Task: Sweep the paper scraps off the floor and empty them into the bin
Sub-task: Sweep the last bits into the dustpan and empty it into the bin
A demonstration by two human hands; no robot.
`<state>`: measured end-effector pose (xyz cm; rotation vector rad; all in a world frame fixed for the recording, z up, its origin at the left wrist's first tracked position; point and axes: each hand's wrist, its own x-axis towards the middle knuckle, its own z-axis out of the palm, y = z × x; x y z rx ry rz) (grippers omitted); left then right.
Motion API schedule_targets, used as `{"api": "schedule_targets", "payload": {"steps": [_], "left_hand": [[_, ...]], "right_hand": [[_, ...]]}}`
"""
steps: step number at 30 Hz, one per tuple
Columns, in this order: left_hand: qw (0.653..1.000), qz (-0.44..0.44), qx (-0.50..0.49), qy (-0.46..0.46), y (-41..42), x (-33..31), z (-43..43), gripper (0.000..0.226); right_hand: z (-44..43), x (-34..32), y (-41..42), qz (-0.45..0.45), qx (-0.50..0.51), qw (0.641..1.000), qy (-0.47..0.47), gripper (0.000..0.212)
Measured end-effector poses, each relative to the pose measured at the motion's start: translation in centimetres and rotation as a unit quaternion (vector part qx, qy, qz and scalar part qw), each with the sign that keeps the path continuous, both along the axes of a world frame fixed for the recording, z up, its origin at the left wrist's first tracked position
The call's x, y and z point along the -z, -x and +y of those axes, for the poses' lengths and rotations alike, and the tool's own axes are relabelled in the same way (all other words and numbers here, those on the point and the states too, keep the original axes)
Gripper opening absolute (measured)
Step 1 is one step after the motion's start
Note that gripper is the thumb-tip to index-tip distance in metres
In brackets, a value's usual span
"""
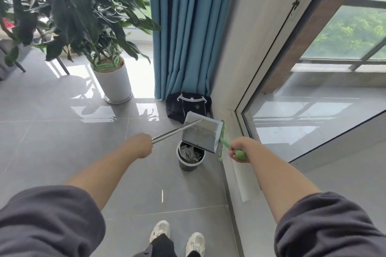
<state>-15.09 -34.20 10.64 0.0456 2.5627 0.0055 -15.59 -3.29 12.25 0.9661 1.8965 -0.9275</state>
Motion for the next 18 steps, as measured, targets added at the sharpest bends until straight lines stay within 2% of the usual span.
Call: {"api": "schedule_targets", "payload": {"steps": [4,7,10,13,18], "left_hand": [[0.995,0.009,0.094,0.039,5.0,-7.3,2.7,0.023],[0.988,0.031,0.14,0.061,6.9,-12.1,5.6,0.028],[0.978,0.041,0.187,0.082,8.0,-14.2,7.5,0.029],[0.968,0.039,0.228,0.1,8.1,-13.8,8.0,0.022],[0.959,0.03,0.264,0.102,7.8,-13.4,9.0,0.024]], "right_hand": [[-0.4,-2.3,0.4,0.009,0.163,0.981,0.103,0.03],[-0.1,-2.6,0.2,0.046,0.286,0.945,0.152,0.026],[0.2,-1.8,-0.9,0.081,0.385,0.902,0.179,0.023],[0.3,-0.6,-1.9,0.108,0.418,0.88,0.199,0.026],[0.4,-0.9,-2.7,0.066,0.445,0.871,0.198,0.023]]}}
